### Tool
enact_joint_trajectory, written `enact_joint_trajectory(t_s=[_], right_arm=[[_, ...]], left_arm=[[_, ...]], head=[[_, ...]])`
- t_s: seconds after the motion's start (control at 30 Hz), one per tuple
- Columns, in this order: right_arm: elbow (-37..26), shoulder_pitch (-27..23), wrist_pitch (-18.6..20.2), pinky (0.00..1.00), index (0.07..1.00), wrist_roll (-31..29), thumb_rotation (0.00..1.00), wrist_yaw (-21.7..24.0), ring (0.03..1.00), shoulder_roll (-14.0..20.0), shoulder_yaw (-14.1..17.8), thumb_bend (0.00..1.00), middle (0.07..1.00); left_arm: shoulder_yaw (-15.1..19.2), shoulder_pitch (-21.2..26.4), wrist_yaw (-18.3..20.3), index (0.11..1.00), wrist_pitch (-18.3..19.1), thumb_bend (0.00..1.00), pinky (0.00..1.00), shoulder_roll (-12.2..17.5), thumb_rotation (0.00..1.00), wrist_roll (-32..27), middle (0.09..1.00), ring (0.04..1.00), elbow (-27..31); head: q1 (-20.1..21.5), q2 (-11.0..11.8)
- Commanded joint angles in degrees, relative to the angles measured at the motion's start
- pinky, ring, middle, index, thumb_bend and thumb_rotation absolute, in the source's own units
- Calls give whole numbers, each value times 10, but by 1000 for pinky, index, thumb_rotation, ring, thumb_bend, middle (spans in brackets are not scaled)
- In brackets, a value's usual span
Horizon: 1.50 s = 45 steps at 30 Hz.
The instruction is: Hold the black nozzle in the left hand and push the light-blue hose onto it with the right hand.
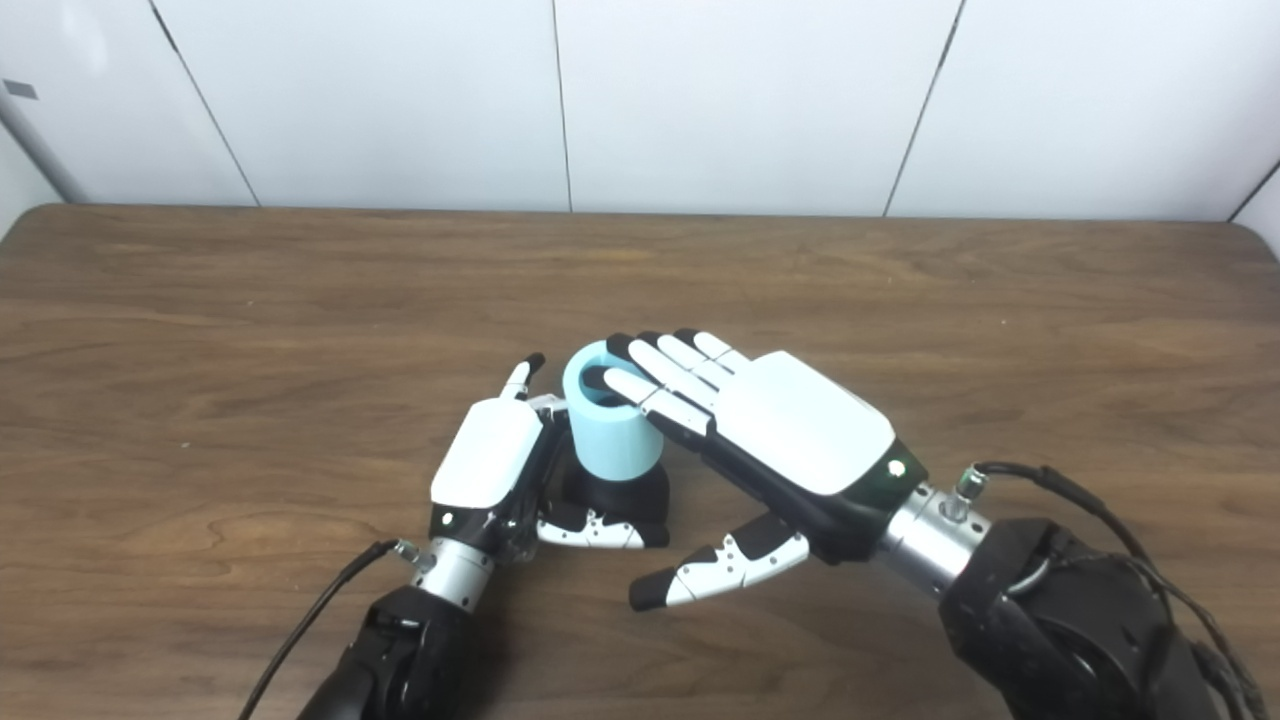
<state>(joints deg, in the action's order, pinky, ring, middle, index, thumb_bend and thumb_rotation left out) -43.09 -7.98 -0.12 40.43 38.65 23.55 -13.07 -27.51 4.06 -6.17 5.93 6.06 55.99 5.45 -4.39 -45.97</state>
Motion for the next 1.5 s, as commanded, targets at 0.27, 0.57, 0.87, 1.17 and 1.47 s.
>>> enact_joint_trajectory(t_s=[0.27,0.57,0.87,1.17,1.47], right_arm=[[-10,-32,-5,1000,978,-8,959,-8,1000,-8,12,593,1000],[-13,-58,2,1000,957,-26,994,-20,1000,-7,46,603,1000],[-15,-65,-1,1000,959,-35,969,-16,1000,-10,50,592,1000],[-17,-66,18,1000,970,-12,941,23,1000,-16,17,608,1000],[-15,-67,17,994,972,17,945,43,1000,-23,1,615,1000]], left_arm=[[-6,-5,22,473,8,525,994,3,0,9,499,623,-17],[-9,-5,26,475,12,525,989,2,0,12,497,626,-18],[-10,-6,27,469,15,524,984,2,0,14,505,627,-18],[-10,-4,22,455,12,523,995,0,0,13,514,630,-18],[-9,-2,29,453,15,522,1000,1,0,11,515,633,-15]], head=[[1,0],[3,0],[3,0],[0,-2],[0,-5]])
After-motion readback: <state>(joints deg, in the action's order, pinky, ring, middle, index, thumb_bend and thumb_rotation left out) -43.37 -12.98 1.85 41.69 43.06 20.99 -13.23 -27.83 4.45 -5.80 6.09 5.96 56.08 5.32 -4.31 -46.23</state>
